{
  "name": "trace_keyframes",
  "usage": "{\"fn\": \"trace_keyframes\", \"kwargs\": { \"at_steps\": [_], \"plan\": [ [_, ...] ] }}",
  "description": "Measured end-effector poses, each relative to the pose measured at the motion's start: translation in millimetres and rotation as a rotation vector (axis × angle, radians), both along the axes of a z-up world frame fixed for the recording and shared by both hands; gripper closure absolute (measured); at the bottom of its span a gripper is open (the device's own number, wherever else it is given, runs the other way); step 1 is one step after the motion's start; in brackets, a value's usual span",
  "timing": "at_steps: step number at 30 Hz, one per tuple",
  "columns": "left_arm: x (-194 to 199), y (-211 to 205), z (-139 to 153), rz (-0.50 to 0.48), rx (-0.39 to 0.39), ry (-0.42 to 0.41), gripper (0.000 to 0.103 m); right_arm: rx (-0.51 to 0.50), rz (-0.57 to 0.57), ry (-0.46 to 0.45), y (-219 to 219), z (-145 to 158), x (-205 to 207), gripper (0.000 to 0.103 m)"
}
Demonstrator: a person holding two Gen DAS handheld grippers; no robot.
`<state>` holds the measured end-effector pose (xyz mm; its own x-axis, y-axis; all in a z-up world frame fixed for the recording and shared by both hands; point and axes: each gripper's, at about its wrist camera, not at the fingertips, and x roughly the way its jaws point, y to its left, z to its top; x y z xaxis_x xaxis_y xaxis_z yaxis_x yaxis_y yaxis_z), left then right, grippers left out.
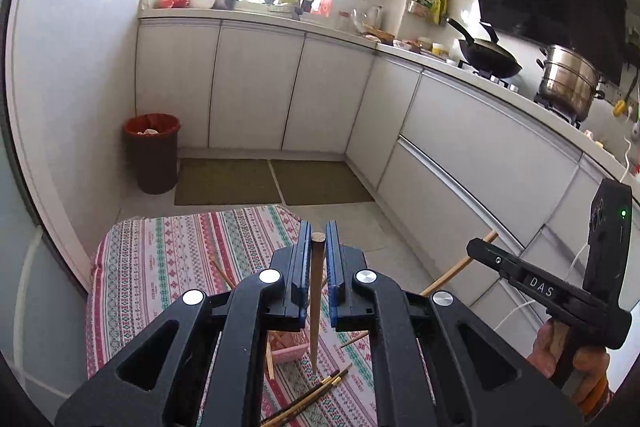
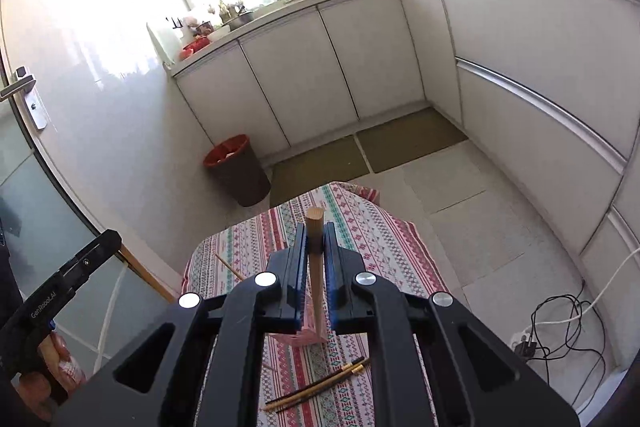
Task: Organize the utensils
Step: 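Carry both chopsticks over the pink holder and open both tools to drop them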
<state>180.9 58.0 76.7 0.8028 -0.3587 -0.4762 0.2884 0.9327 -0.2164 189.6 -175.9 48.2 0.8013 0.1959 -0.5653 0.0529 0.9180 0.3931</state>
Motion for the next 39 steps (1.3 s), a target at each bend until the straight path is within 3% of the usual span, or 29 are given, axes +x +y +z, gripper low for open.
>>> {"fn": "trace_keyframes", "kwargs": {
  "at_steps": [6, 13, 24, 34, 39],
  "plan": [
    [22, 5, 6, 0.026, -0.026, -0.005, 0.096, -0.006, 0.042, -0.010, 22, -3, 31, 0.095],
    [41, 13, -10, 0.042, -0.029, 0.039, 0.096, -0.041, 0.078, 0.009, 47, -13, 59, 0.095],
    [55, 16, -49, 0.069, 0.019, 0.118, 0.096, -0.070, 0.093, 0.013, 64, -46, 78, 0.095],
    [57, 24, -45, 0.091, 0.000, 0.120, 0.096, -0.097, 0.104, 0.047, 77, -67, 86, 0.095],
    [52, 42, -39, 0.139, -0.044, 0.107, 0.079, -0.078, 0.152, 0.104, 83, -82, 94, 0.091]
  ]
}}
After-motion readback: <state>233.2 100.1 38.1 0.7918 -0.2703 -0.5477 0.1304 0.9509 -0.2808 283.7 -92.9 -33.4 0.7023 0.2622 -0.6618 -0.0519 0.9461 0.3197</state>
